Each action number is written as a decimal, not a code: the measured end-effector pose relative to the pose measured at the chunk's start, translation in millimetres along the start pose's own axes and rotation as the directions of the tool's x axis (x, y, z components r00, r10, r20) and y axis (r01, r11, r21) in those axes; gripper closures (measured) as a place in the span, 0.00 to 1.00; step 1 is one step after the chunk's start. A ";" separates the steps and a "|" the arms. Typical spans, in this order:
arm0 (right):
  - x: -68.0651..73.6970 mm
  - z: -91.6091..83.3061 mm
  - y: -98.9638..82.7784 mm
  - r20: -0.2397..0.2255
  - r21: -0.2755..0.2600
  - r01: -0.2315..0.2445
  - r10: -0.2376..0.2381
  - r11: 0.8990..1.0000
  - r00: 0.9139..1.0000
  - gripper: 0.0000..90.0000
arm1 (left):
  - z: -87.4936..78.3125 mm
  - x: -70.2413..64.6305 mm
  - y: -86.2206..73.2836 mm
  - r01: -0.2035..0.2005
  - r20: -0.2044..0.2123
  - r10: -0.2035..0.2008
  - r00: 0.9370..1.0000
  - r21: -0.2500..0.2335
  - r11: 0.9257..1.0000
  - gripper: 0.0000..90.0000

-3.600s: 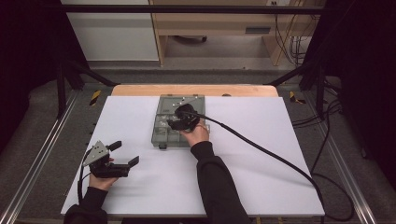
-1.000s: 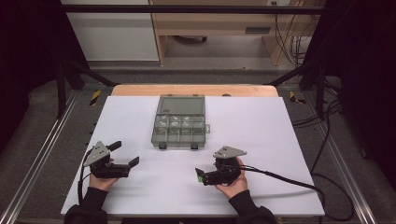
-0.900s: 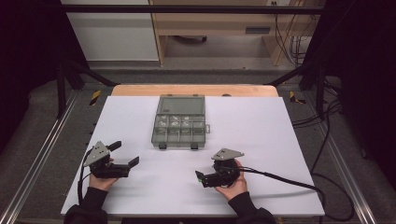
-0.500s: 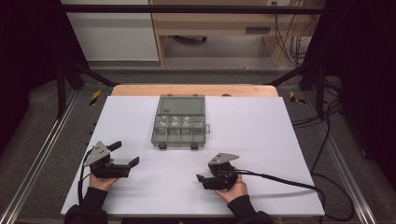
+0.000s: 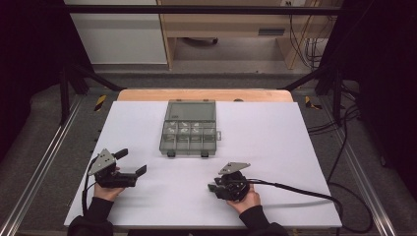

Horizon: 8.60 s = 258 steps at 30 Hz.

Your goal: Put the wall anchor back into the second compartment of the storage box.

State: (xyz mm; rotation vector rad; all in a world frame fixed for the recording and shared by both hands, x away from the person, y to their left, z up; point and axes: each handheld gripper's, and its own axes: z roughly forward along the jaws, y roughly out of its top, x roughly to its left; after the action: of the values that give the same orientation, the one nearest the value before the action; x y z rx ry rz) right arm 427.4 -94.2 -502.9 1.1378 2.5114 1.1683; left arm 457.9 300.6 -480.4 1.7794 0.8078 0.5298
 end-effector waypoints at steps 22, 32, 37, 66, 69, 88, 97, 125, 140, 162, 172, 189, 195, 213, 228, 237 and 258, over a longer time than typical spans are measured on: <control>0.7 0.0 -0.1 -0.027 0.022 0.002 -0.001 1.000 1.000 0.85 | 0.3 -0.2 0.0 0.000 0.000 0.000 1.000 0.002 1.000 0.01; 0.2 0.2 -0.1 -0.023 0.032 -0.002 0.002 0.999 1.000 0.90 | 0.3 0.0 -0.1 0.001 0.000 -0.001 1.000 0.002 1.000 0.01; -0.2 0.6 0.2 -0.019 0.034 -0.009 0.010 0.999 1.000 0.93 | 0.3 0.0 0.0 0.001 0.001 -0.001 1.000 0.002 1.000 0.01; -13.2 -30.2 28.9 0.003 -0.137 -0.044 0.045 0.990 0.999 0.94 | 0.9 -0.3 -0.3 -0.004 0.000 0.004 1.000 0.002 1.000 0.01; -14.9 -33.6 34.5 0.011 -0.155 -0.043 0.046 0.987 0.999 0.94 | 0.8 -0.2 -0.3 -0.002 0.001 0.002 1.000 0.000 1.000 0.01; -14.8 -27.7 102.2 0.062 -0.257 0.013 0.003 0.966 0.998 0.94 | 0.2 0.4 -0.1 0.000 0.000 0.000 1.000 -0.002 1.000 0.01; -19.4 -11.7 123.3 0.090 -0.262 0.020 0.004 0.965 0.996 0.94 | 0.6 0.5 -0.2 0.000 0.002 0.000 1.000 -0.002 1.000 0.01; -40.4 40.8 169.5 0.094 -0.256 0.001 0.023 0.967 0.995 0.94 | 0.4 1.6 -0.5 0.010 0.004 -0.010 1.000 -0.009 1.000 0.01; -44.7 74.0 179.8 0.110 -0.205 -0.001 0.024 0.979 0.994 0.94 | 0.2 1.5 -0.4 0.012 0.004 -0.012 1.000 -0.010 1.000 0.01; -51.2 104.0 175.6 0.110 -0.151 -0.012 0.029 0.988 0.993 0.94 | 0.4 1.6 -0.4 0.007 0.004 -0.007 1.000 -0.005 1.000 0.01; -53.6 115.6 170.0 0.110 -0.113 -0.019 0.031 0.993 0.993 0.93 | 0.3 1.6 -0.3 0.007 0.004 -0.007 1.000 -0.005 1.000 0.01; -46.8 84.8 179.5 0.128 -0.200 0.018 0.008 0.980 0.992 0.44 | 0.2 1.2 -0.3 0.007 0.003 -0.007 1.000 -0.006 1.000 0.01; -38.0 69.7 180.4 0.128 -0.222 0.033 -0.004 0.975 0.992 0.28 | 0.2 1.2 -0.3 0.005 0.003 -0.005 1.000 -0.005 1.000 0.01; -17.3 10.0 156.2 0.142 -0.292 0.077 -0.036 0.953 0.989 0.05 | 0.5 0.8 -0.3 0.001 0.001 -0.001 1.000 -0.002 1.000 0.00; -12.2 -33.9 114.0 0.160 -0.339 0.070 -0.016 0.938 0.987 0.03 | 0.8 0.4 -0.3 -0.001 -0.002 0.001 1.000 0.000 1.000 0.00; -6.2 -42.3 77.3 0.160 -0.313 0.057 -0.007 0.948 0.987 0.02 | 1.1 -0.3 -0.4 0.000 -0.003 0.000 1.000 0.002 1.000 0.00; 5.8 -22.2 20.6 0.117 -0.199 0.009 0.014 0.980 0.993 0.02 | 1.0 -0.6 0.0 -0.003 -0.007 0.003 1.000 0.002 1.000 0.00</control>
State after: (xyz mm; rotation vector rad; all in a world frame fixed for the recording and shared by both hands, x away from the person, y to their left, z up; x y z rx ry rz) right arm 425.9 -94.9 -472.0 1.1228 2.2486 1.2801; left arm 458.2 299.5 -480.8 1.7814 0.8105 0.5377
